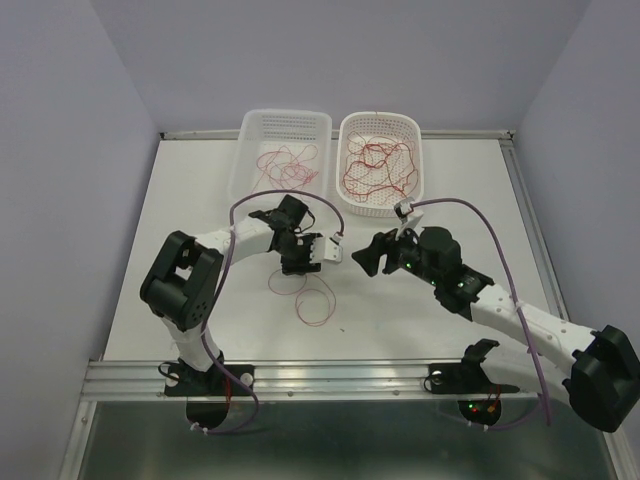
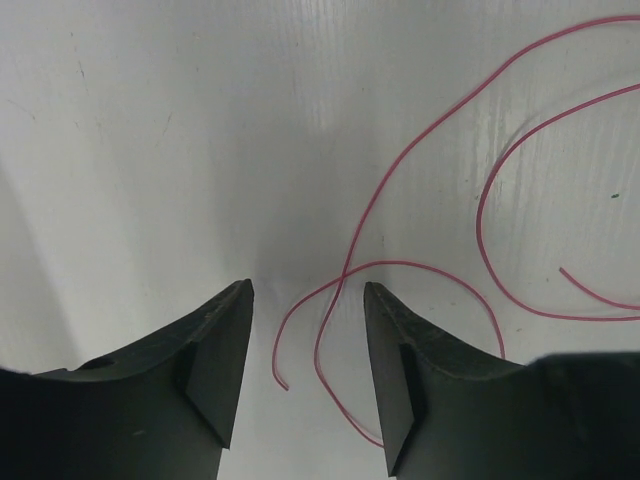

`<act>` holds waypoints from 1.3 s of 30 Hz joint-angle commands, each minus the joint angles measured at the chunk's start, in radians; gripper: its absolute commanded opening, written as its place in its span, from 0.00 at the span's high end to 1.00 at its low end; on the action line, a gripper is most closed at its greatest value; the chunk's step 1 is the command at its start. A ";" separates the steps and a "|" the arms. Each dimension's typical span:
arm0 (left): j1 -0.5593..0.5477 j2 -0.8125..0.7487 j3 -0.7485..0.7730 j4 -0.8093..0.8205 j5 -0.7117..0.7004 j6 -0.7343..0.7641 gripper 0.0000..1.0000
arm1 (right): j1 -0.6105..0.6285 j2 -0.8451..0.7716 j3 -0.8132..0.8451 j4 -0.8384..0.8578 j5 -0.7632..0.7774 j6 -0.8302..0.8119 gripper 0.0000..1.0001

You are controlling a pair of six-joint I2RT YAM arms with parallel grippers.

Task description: Untangle the cables

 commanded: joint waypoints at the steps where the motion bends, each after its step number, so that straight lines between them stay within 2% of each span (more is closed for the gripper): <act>1: -0.007 -0.001 0.024 -0.030 0.026 0.013 0.46 | 0.012 -0.008 -0.019 0.058 0.011 0.006 0.24; 5: -0.010 0.031 0.021 -0.030 0.017 0.011 0.54 | 0.010 -0.023 -0.026 0.058 0.013 0.007 0.24; 7: -0.013 0.034 0.018 -0.030 0.018 0.010 0.63 | 0.012 -0.038 -0.029 0.058 0.016 0.009 0.24; 10: -0.017 0.032 0.006 -0.032 0.015 0.010 0.70 | 0.010 -0.051 -0.036 0.060 0.019 0.010 0.24; 12: -0.025 0.025 -0.002 -0.035 0.009 0.008 0.82 | 0.012 -0.054 -0.036 0.060 0.019 0.012 0.24; 13: -0.028 0.019 -0.003 -0.036 0.003 0.005 0.96 | 0.012 -0.054 -0.036 0.060 0.020 0.010 0.24; 14: -0.028 0.000 -0.003 -0.036 0.003 0.000 1.00 | 0.012 -0.051 -0.035 0.060 0.023 0.010 0.24; 19: -0.028 -0.102 0.000 -0.030 -0.017 -0.032 1.00 | 0.010 -0.054 -0.038 0.062 0.031 0.012 0.25; 28: -0.025 -0.326 0.034 0.063 -0.094 -0.170 1.00 | 0.010 -0.218 -0.096 0.065 0.149 0.035 0.28; 39: -0.024 -0.532 0.178 0.218 -0.311 -0.338 1.00 | 0.012 -0.262 -0.124 0.081 0.192 0.044 0.27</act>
